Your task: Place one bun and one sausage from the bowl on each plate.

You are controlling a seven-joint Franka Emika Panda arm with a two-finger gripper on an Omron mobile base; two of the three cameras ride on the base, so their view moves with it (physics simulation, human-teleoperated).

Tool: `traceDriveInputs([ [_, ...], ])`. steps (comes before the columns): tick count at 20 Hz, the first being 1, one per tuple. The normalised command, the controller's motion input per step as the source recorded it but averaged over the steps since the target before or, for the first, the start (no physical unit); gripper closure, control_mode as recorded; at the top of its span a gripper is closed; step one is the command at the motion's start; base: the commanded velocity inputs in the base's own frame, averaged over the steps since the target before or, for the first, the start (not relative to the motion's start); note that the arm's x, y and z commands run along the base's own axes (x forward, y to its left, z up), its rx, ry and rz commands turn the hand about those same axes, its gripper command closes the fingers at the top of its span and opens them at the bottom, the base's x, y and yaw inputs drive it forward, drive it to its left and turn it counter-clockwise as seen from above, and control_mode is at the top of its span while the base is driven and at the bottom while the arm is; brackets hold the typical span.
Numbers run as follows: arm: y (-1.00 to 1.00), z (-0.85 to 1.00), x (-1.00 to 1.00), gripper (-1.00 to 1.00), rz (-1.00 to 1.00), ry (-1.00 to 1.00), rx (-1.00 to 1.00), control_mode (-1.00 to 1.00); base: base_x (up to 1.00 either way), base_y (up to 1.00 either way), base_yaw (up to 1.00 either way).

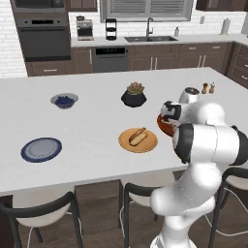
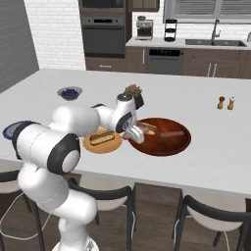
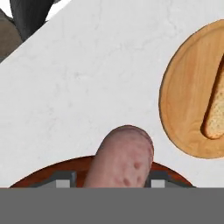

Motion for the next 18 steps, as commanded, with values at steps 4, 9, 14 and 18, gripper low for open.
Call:
traceDriveInputs([
  [4,1.0,0.12,-0.2,1.0,0.03,0.0,-0.01,-1.0,0.0,0.0,0.0],
  [9,0.92,0.0,0.06,1.0,0.06,0.02,0.04,-1.0,0.0,0.0,0.0],
  [14,0.8,-0.08,0.16,1.0,0.05,0.06,0.07,-1.0,0.0,0.0,0.0],
  [18,0.08,-0.37,0.47,1.0,0.02,0.04,0.01,-1.0,0.0,0.0,0.0],
])
